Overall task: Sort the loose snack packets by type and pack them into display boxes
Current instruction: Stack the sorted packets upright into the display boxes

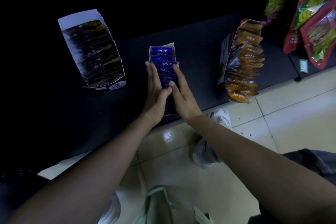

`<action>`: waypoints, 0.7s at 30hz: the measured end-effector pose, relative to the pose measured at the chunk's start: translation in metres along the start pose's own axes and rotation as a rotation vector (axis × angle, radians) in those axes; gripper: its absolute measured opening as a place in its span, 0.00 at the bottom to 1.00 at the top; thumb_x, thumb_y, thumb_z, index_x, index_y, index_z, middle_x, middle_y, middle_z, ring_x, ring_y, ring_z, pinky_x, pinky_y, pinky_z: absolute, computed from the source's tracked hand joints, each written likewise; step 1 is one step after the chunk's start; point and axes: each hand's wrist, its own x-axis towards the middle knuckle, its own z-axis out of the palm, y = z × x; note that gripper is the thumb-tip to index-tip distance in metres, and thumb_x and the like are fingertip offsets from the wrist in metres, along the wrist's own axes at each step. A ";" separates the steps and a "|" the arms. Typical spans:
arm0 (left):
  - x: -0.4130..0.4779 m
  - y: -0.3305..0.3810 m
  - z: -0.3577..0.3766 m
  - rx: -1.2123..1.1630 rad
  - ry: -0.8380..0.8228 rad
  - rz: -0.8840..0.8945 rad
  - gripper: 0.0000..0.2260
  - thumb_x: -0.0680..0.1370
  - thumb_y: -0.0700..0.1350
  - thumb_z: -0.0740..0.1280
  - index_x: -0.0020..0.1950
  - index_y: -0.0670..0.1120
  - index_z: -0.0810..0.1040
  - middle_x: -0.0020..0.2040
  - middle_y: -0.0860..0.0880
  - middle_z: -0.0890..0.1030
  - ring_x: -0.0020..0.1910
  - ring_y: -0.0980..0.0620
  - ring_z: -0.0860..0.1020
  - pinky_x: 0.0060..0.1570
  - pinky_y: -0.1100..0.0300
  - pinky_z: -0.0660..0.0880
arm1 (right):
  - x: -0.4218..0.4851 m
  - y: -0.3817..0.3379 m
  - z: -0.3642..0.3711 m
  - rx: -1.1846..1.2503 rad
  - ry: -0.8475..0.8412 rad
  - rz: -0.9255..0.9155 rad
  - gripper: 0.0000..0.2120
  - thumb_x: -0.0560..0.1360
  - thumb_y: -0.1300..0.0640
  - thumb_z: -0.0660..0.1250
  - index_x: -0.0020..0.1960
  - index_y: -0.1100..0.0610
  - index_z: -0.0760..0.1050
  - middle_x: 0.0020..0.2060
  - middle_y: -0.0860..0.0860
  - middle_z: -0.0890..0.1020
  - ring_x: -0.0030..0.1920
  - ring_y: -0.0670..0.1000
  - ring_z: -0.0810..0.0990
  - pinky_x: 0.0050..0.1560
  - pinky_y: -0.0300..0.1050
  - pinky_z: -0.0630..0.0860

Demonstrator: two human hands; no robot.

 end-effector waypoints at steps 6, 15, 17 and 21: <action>0.000 -0.009 -0.001 0.009 0.051 0.042 0.38 0.74 0.64 0.51 0.79 0.50 0.40 0.78 0.56 0.37 0.76 0.63 0.39 0.74 0.60 0.45 | 0.002 0.003 0.012 0.016 0.125 -0.027 0.25 0.82 0.51 0.53 0.77 0.52 0.56 0.78 0.48 0.55 0.76 0.42 0.54 0.77 0.51 0.55; -0.002 -0.008 0.001 -0.106 0.102 -0.031 0.36 0.75 0.65 0.49 0.78 0.53 0.39 0.79 0.56 0.40 0.76 0.63 0.42 0.76 0.55 0.47 | -0.004 0.002 0.010 0.048 0.071 0.012 0.27 0.82 0.47 0.53 0.78 0.47 0.50 0.78 0.45 0.52 0.76 0.39 0.52 0.77 0.48 0.54; -0.002 -0.008 -0.001 -0.066 0.078 -0.009 0.36 0.75 0.64 0.49 0.79 0.53 0.41 0.79 0.56 0.41 0.76 0.63 0.43 0.76 0.58 0.47 | -0.004 0.001 0.012 0.061 0.056 0.024 0.28 0.81 0.46 0.53 0.78 0.45 0.48 0.78 0.44 0.55 0.76 0.42 0.56 0.76 0.52 0.57; -0.007 -0.006 -0.005 0.045 0.077 0.034 0.31 0.78 0.62 0.48 0.78 0.56 0.41 0.79 0.56 0.44 0.75 0.64 0.50 0.66 0.73 0.54 | 0.001 -0.005 0.012 0.018 0.039 0.028 0.30 0.81 0.47 0.53 0.78 0.45 0.43 0.77 0.44 0.55 0.75 0.42 0.57 0.76 0.52 0.56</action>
